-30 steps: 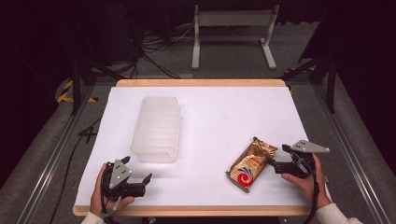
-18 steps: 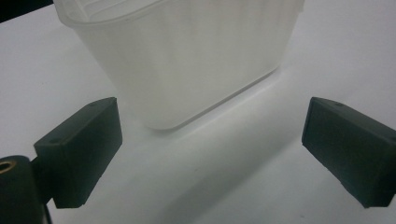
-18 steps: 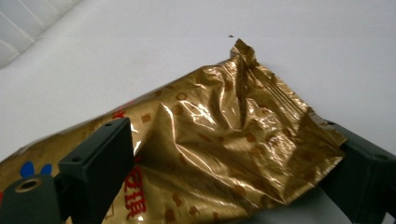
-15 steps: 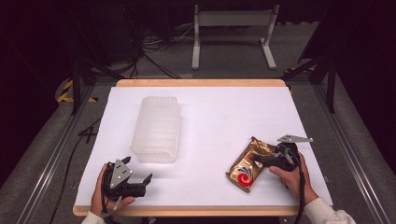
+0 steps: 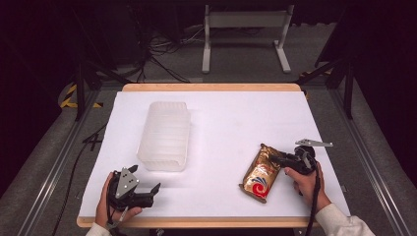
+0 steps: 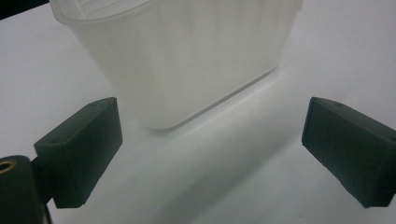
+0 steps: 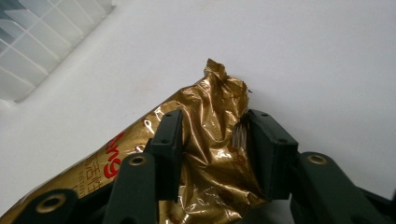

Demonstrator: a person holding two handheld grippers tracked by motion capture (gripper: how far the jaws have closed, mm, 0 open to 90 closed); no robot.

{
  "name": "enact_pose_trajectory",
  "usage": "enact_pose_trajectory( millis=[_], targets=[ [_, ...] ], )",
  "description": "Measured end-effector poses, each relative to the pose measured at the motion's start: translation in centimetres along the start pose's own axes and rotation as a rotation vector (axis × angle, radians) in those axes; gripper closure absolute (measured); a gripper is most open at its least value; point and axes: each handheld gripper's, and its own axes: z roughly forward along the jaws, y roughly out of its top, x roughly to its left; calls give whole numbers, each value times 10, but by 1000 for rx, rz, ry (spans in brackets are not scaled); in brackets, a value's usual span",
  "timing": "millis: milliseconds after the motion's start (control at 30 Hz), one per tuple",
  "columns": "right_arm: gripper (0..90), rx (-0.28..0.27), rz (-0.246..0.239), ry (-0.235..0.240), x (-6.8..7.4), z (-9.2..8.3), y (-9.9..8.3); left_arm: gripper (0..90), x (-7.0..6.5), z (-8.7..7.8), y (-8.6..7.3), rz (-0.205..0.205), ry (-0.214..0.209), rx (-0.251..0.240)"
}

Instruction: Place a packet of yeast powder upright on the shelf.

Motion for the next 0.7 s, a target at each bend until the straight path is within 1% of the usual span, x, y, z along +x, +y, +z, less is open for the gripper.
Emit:
enact_pose_trajectory(
  millis=[33, 67, 100, 167, 200, 367, 467, 600, 700],
  targets=[
    [628, 1, -2, -4, 0, 0, 0, 60, 0, 0, 0, 3, 1, 1],
    [696, 2, -14, -22, 1, -1, 0, 60, 0, 0, 0, 4, -1, 1],
    [744, -4, -13, -30, 0, -1, 0, 60, 0, 0, 0, 3, -2, 0],
    [818, -8, 7, -34, -3, -2, 0, 60, 0, 0, 0, -3, -14, -5],
    [858, -7, 7, -44, -4, -3, 0, 60, 0, 0, 0, -6, -14, -6],
    [874, -4, -18, -62, -2, -4, -1, 60, 0, 0, 0, -8, -19, -10],
    [877, -7, -20, -62, -2, -5, -1, 60, 1, -1, 0, -5, -14, -11],
    [881, -19, -43, -56, -2, -7, -1, 61, 1, -1, 0, -2, -11, -9],
    [884, -38, -56, -50, 0, -11, 0, 61, 1, -1, 0, -1, -10, -8]
  ],
)
